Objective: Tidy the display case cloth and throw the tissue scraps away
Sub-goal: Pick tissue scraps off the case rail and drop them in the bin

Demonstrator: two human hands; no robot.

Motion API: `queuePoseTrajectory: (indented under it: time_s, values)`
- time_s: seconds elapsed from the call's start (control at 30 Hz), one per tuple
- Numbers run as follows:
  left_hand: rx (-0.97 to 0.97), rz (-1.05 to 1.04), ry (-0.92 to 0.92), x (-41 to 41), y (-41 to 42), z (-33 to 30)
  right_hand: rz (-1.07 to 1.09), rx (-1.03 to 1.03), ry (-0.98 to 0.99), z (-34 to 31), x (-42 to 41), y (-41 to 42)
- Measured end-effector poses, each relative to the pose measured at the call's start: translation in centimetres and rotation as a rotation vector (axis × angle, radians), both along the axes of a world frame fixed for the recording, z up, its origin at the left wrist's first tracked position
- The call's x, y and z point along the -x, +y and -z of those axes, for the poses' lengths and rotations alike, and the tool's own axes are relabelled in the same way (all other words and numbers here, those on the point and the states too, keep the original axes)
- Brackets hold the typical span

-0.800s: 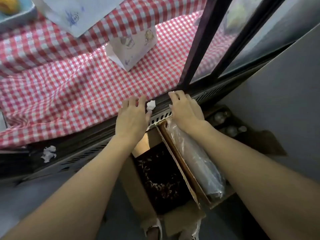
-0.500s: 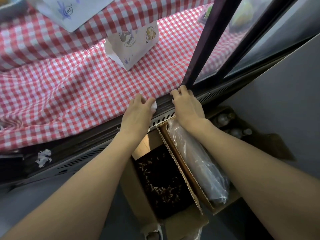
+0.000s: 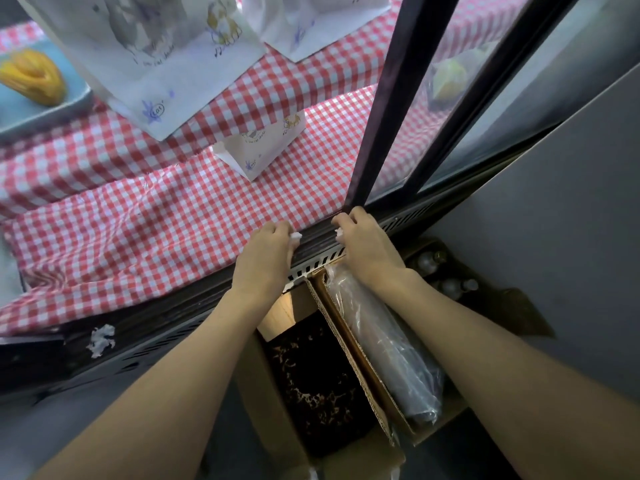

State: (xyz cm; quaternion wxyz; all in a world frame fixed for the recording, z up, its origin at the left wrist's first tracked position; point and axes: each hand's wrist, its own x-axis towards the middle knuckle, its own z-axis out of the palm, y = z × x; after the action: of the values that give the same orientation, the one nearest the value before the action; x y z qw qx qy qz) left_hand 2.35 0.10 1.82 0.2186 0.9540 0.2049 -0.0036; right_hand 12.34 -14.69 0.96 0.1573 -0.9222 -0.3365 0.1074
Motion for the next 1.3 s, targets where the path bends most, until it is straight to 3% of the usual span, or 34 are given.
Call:
queuePoseTrajectory:
  time_s: [0.13, 0.4, 0.5, 0.83, 1.3]
  values:
    - [-0.023, 0.007, 0.001, 0.1, -1.6, -3.6, 0.081, -0.045, 0.142, -2.9, 1.1, -2.1]
    - [-0.087, 0.026, 0.029, 1.1, -6.7, -15.7, 0.140, -0.150, 0.145, -14.5, 2.8, -7.5]
    - [-0.151, 0.011, -0.008, 1.0, -8.3, -21.6, 0.135, -0.191, 0.094, -20.6, 2.9, -9.3]
    - [-0.034, -0.003, -0.191, 0.1, -14.6, -37.0, 0.307, -0.308, -0.004, -36.9, 2.9, -14.8]
    - [-0.040, 0.185, -0.267, -6.7, -15.4, -48.5, 0.465, -0.421, -0.164, -48.4, 0.1, -15.8]
